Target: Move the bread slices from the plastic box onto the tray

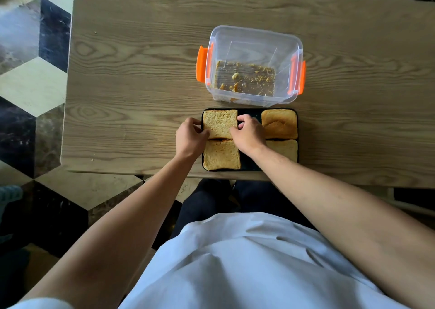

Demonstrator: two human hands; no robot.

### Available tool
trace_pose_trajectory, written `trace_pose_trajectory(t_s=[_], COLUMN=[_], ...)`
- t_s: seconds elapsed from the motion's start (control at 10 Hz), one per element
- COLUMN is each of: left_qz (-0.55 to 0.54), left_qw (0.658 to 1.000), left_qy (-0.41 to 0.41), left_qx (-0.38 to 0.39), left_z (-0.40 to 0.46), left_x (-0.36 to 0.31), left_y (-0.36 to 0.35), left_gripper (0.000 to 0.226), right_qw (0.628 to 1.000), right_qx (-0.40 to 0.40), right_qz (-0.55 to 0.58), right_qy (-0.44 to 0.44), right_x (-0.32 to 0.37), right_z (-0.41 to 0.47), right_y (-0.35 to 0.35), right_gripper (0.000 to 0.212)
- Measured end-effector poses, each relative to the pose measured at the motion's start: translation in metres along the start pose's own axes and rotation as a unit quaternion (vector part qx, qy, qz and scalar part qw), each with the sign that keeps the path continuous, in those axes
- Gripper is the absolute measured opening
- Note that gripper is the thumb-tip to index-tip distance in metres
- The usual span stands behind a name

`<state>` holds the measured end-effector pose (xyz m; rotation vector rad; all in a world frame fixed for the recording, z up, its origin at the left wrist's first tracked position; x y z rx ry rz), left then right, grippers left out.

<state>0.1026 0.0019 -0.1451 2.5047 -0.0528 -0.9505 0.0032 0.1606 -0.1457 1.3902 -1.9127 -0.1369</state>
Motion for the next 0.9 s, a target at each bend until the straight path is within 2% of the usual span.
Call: trace_pose_trajectory(t_s=[0.4,0.5,0.7,0.8,0.9], left_qz=[0.005,0.013,0.113,0.256,0.344], left_qw=[1.000,1.000,0.992,0.948,0.911], left_qy=[-0.014,-0.013,-0.059,-0.189,-0.226], left_qx=[0.004,0.015,0.007,0.006,0.031], left_z=[0.002,0.000,-0.006,-0.023,-0.034], left_x=[0.001,0.000,-0.010,-0.028,-0.034], left_y=[0.001,0.003,0.006,-0.003,-0.015], left_gripper=[0.022,0.025,0.036,0.047,0.057], right_qw=[1.000,1.000,0.996,0.979,0.970], right_qx=[0.002,0.000,-0.027,-0.045,-0.051], right_qz=[-0.016,-0.017,-0.042,-0.136,-0.189], right_qy=[0.007,0.015,0.079,0.145,0.141], right_x=[0.001,0.000,0.000,-0.009,-0.019], right_z=[-0.002,-0.006,-0.023,-0.039,-0.048], right_y=[-0.002,0.003,0.015,0.026,0.033], right_gripper=[0.049,0.044,0.034,0.037,0.045])
Point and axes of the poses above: each hand's wrist, its own z-axis towards the middle knuckle, its own y-axis out of the back of the hand, x = y × z, the point moved 5 cm from there along z, towards the middle knuckle, and after that the axes turned 15 degrees about x, right-handed, at the moved point
